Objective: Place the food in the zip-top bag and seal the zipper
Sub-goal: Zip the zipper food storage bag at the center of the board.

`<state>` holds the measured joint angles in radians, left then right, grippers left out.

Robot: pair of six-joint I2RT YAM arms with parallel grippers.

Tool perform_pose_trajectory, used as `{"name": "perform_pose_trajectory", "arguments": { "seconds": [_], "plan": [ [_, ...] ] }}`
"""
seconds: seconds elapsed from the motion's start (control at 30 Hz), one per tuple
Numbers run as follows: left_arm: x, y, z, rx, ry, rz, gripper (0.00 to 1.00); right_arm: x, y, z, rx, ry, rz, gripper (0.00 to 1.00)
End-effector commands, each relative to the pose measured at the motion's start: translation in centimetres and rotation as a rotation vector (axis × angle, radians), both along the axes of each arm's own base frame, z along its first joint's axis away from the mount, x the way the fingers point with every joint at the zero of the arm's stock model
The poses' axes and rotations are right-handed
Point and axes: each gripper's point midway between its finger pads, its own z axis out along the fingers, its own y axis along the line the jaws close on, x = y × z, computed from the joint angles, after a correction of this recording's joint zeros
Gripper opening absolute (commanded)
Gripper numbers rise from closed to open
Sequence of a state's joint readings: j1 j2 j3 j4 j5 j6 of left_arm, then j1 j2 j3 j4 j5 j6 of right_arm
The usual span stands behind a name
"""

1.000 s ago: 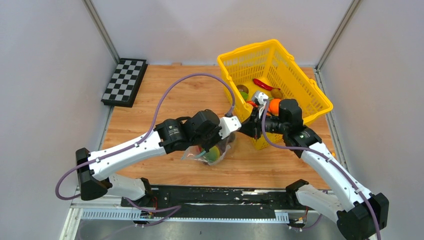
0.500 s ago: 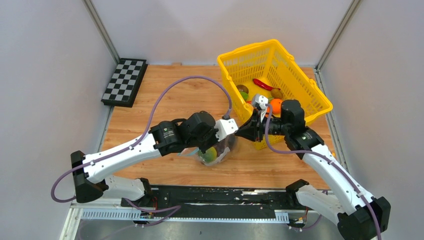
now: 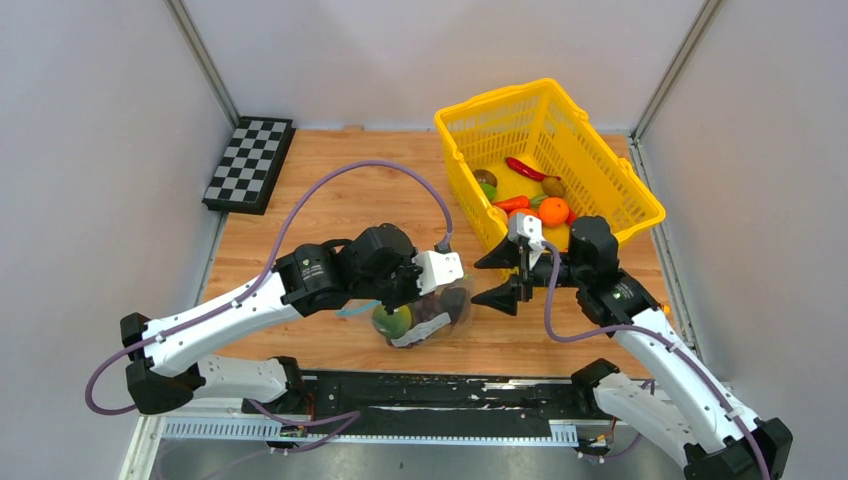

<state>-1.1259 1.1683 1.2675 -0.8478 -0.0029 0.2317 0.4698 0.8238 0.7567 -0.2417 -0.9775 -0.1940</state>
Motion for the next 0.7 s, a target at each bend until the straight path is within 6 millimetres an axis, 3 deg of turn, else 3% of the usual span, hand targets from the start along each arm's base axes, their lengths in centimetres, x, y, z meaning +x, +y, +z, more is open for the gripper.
{"name": "perform_pose_trajectory", "arguments": {
  "seconds": [0.0,0.13,0.4,0.67],
  "plan": [
    [-0.8,-1.3,3.0,-0.095,-0.016,-0.079,0.0,-0.3,0.9,0.4,0.019,-0.096,0.039,0.69],
    [-1.0,-1.5,3.3,-0.109,-0.007,-0.086,0.0,-0.7,2.0,0.2,0.021,-0.095,0.075,0.61],
    [-1.1,-1.4,3.2,-0.1,-0.003,-0.092,0.0,-1.0,3.4,-0.3,0.03,-0.162,0.112,0.3],
    [-1.5,-0.9,3.6,-0.133,-0.011,-0.095,0.0,-2.2,3.1,-0.9,0.057,-0.19,0.151,0.28]
  ]
}}
